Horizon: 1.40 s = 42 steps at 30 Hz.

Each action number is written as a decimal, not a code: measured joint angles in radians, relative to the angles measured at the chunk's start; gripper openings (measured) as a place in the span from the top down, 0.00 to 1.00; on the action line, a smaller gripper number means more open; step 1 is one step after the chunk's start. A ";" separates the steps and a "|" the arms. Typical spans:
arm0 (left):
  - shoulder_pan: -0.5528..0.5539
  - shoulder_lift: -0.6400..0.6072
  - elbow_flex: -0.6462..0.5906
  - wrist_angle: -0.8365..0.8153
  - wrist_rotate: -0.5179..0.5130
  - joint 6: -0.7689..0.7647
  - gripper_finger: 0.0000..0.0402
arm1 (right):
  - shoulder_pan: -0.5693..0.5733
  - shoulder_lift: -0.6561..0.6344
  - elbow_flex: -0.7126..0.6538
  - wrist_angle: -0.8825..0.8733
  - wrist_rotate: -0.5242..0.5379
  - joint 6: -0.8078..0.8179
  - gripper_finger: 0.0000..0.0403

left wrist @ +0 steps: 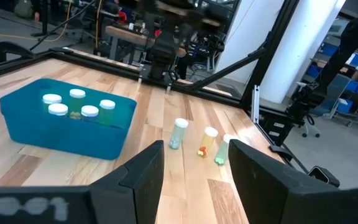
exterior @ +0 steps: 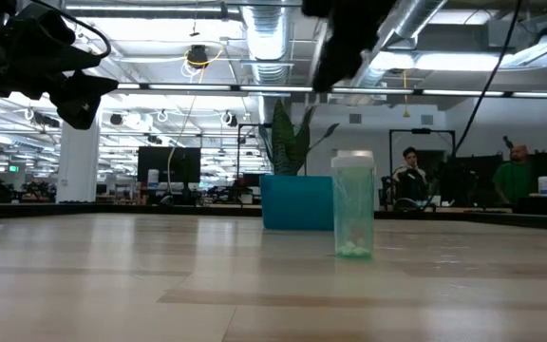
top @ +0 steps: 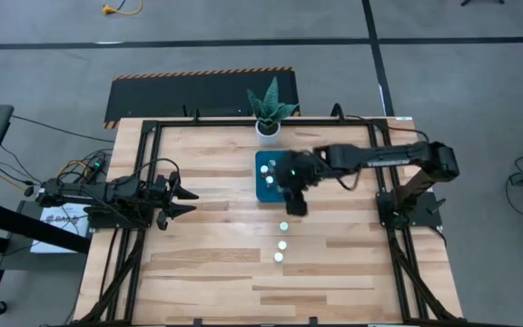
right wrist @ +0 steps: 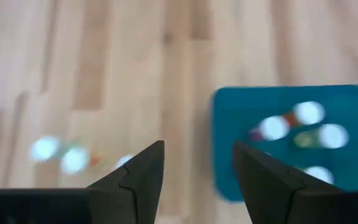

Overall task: Pick and place pill bottles into a basket
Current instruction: Put the blue pill bottle into the blue bin

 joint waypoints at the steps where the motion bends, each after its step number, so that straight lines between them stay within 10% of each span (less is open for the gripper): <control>1: 0.000 0.000 0.000 0.000 0.000 0.000 0.58 | 0.023 -0.007 0.000 -0.018 0.000 0.003 0.54; 16: 0.000 0.000 0.000 0.000 0.000 0.000 0.58 | 0.265 0.077 -0.073 0.037 0.005 0.284 0.56; 42: 0.000 0.000 0.000 0.000 0.000 0.000 0.58 | 0.214 0.186 -0.075 0.056 0.062 0.290 0.53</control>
